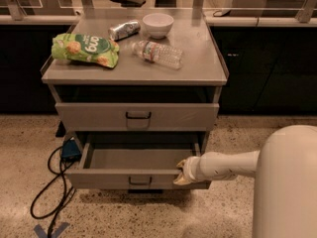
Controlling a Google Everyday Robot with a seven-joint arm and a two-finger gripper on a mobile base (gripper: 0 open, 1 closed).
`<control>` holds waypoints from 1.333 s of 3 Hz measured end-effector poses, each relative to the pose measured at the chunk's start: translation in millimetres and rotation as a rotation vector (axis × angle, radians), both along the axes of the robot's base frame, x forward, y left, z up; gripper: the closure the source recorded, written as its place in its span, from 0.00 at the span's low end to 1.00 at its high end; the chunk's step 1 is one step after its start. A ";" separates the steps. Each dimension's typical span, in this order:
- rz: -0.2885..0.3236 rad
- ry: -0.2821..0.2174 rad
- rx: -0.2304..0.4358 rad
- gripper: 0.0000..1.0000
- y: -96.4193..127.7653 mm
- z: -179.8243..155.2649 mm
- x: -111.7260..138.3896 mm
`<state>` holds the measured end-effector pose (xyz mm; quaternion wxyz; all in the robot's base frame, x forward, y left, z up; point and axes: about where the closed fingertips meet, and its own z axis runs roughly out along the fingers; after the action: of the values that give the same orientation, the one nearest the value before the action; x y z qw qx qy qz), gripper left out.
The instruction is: Open middle drawer
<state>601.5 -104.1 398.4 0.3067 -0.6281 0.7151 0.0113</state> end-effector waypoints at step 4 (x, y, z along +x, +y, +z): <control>0.005 -0.060 -0.009 1.00 -1.6 3.1 -32.8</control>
Offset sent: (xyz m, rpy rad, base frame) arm -0.2914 -0.0493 -0.0463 -0.0366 -0.4128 -0.0770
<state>568.7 -105.7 401.5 0.3251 -0.6313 0.7040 -0.0099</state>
